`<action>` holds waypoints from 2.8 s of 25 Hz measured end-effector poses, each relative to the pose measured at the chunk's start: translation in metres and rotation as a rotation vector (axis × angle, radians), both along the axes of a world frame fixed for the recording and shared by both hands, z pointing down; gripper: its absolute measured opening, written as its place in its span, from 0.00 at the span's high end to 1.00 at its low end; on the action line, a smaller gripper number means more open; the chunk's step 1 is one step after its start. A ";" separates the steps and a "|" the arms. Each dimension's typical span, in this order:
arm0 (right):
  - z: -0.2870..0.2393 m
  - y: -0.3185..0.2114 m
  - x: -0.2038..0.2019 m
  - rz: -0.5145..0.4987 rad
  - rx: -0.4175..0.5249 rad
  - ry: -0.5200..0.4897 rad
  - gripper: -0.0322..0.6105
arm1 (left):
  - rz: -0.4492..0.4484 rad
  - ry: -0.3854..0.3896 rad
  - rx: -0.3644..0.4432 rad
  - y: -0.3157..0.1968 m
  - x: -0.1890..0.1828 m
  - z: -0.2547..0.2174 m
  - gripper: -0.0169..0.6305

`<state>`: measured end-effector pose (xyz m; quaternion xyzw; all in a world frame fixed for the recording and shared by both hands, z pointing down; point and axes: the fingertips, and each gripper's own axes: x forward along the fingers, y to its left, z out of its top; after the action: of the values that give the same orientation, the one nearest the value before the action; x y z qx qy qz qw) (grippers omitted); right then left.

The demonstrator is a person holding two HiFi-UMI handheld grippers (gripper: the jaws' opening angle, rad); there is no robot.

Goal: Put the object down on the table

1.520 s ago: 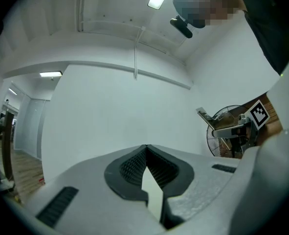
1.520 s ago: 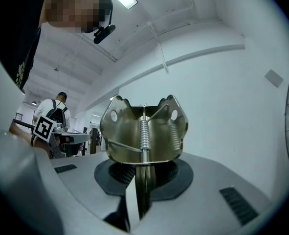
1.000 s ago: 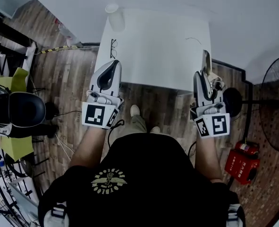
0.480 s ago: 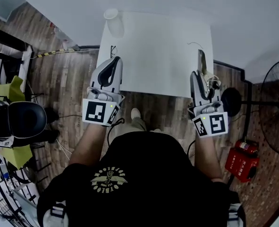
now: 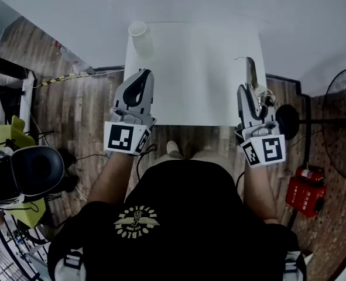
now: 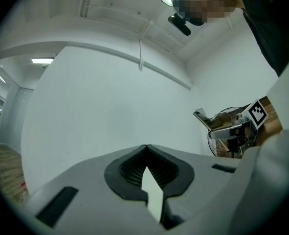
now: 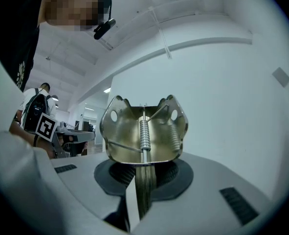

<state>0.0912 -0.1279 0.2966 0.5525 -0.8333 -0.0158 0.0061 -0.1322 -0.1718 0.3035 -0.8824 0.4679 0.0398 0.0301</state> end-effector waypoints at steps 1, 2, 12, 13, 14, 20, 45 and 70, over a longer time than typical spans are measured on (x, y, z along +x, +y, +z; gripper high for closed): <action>-0.001 -0.002 -0.003 0.002 0.000 0.004 0.85 | 0.003 0.005 0.000 -0.005 -0.002 0.000 0.96; -0.001 -0.004 -0.005 0.003 -0.001 0.008 0.85 | 0.005 0.010 -0.002 -0.009 -0.004 0.000 0.96; 0.010 -0.034 0.015 0.039 -0.037 -0.004 0.86 | 0.029 0.005 -0.042 -0.042 0.014 0.014 0.96; 0.011 -0.038 0.017 0.040 -0.040 -0.008 0.85 | 0.029 0.004 -0.043 -0.044 0.015 0.015 0.96; 0.013 -0.042 0.019 0.039 -0.042 -0.011 0.85 | 0.028 0.004 -0.045 -0.046 0.017 0.015 0.96; 0.017 -0.060 0.020 0.009 -0.049 -0.013 0.85 | 0.014 -0.001 -0.049 -0.061 0.024 0.017 0.96; 0.050 -0.136 0.061 -0.038 -0.143 -0.056 0.85 | -0.015 -0.006 -0.112 -0.131 0.065 0.056 0.96; 0.158 -0.208 0.058 -0.176 -0.442 -0.207 0.85 | -0.125 -0.042 -0.187 -0.168 0.081 0.112 0.96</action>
<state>0.1489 -0.3360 0.4544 0.4616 -0.8577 0.2229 0.0402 -0.0510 -0.3398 0.4159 -0.8510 0.5231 -0.0243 -0.0401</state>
